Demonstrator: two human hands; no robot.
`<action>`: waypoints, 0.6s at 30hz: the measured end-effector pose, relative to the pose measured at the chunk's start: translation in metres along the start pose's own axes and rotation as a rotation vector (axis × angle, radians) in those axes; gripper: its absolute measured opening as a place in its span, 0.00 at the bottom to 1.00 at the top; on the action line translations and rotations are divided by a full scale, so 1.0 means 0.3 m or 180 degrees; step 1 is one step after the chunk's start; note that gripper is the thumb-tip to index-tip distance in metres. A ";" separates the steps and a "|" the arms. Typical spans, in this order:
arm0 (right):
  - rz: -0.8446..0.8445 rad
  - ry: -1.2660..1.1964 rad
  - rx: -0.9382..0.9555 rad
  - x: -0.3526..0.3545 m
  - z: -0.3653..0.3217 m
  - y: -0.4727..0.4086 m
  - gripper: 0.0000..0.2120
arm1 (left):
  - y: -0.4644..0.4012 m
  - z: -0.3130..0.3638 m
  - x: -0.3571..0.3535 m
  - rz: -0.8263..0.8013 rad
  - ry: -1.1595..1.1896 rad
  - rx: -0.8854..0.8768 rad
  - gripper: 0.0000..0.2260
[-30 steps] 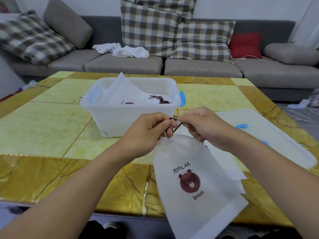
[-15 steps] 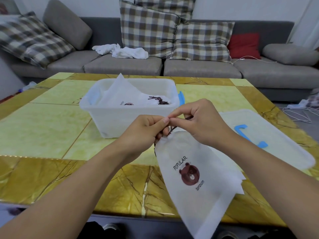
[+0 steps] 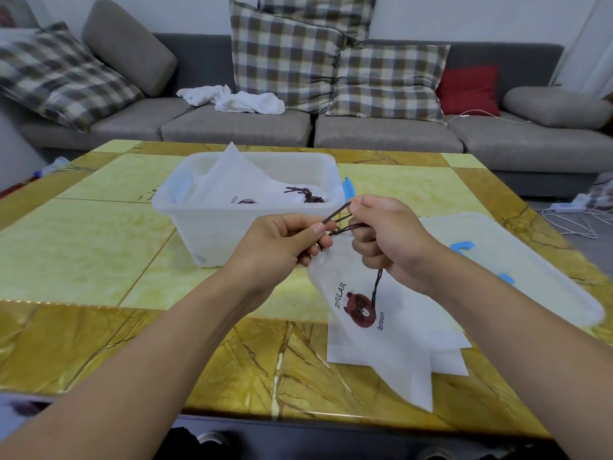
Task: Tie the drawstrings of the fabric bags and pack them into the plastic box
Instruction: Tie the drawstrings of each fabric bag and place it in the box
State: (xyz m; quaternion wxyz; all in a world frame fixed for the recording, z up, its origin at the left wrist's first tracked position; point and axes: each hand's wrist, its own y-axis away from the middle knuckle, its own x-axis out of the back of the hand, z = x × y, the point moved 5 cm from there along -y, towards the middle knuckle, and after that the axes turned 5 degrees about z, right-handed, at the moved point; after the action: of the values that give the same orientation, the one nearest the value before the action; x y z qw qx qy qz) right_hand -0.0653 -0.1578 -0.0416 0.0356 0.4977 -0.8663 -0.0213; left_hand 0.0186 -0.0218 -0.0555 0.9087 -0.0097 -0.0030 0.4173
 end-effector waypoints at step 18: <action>-0.0271 0.0435 0.0268 0.036 -0.038 0.023 0.08 | 0.015 0.055 0.059 -0.0313 0.0011 -0.0103 0.12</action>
State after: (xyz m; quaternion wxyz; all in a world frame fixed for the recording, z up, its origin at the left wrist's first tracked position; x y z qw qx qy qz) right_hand -0.0757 -0.1637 -0.0293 0.0728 0.5355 -0.8400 0.0477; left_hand 0.0264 -0.0053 -0.0391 0.9278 -0.0251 -0.0086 0.3721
